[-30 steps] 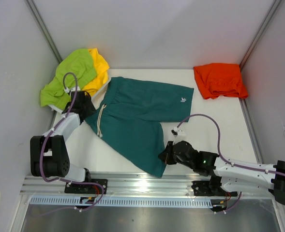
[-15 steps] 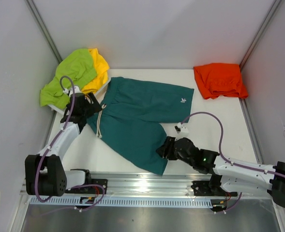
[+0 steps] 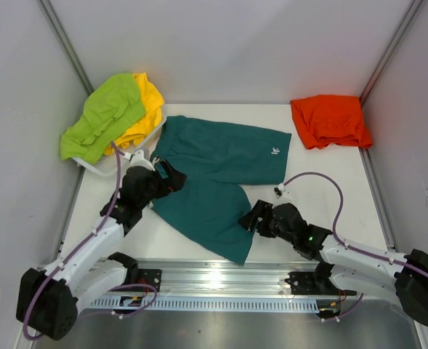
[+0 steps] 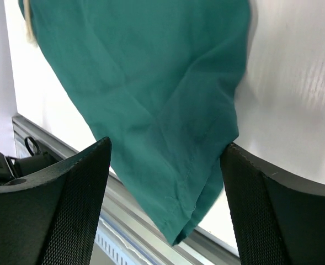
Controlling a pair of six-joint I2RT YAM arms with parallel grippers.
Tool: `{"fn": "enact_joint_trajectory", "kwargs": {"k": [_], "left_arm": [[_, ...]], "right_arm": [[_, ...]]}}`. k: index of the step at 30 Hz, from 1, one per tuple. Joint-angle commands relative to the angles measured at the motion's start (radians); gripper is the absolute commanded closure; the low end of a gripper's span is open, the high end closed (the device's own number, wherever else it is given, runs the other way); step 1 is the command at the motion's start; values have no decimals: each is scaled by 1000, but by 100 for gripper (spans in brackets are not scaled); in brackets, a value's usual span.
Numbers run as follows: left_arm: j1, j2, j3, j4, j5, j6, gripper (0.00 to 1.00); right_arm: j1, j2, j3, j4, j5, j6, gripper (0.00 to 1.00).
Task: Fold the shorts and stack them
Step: Flatten the shorts out
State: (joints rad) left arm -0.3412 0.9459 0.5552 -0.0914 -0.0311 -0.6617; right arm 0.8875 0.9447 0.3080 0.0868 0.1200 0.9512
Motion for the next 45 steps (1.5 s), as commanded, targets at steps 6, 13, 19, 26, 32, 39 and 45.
{"fn": "enact_joint_trajectory", "kwargs": {"k": [6, 13, 19, 26, 32, 39, 45], "left_arm": [[-379, -79, -146, 242, -90, -279, 1], [-607, -38, -230, 400, -193, -287, 1], [-832, -6, -121, 108, -393, -86, 1], [-1089, 76, 44, -71, -541, 71, 1], [-1251, 293, 185, -203, -604, 96, 1], [-1314, 493, 310, -323, -642, 34, 1], [-1319, 537, 342, -257, -629, 45, 2]], "right_arm": [[-10, 2, -38, 116, -22, 49, 20], [-85, -9, -83, 165, -75, 90, 22], [-128, 63, -41, 166, -138, 84, 28], [-167, 180, 19, 186, -218, 83, 51], [-168, 207, 26, 208, -230, 93, 49], [-168, 209, 40, 205, -230, 95, 48], [-168, 207, 37, 199, -230, 103, 48]]}}
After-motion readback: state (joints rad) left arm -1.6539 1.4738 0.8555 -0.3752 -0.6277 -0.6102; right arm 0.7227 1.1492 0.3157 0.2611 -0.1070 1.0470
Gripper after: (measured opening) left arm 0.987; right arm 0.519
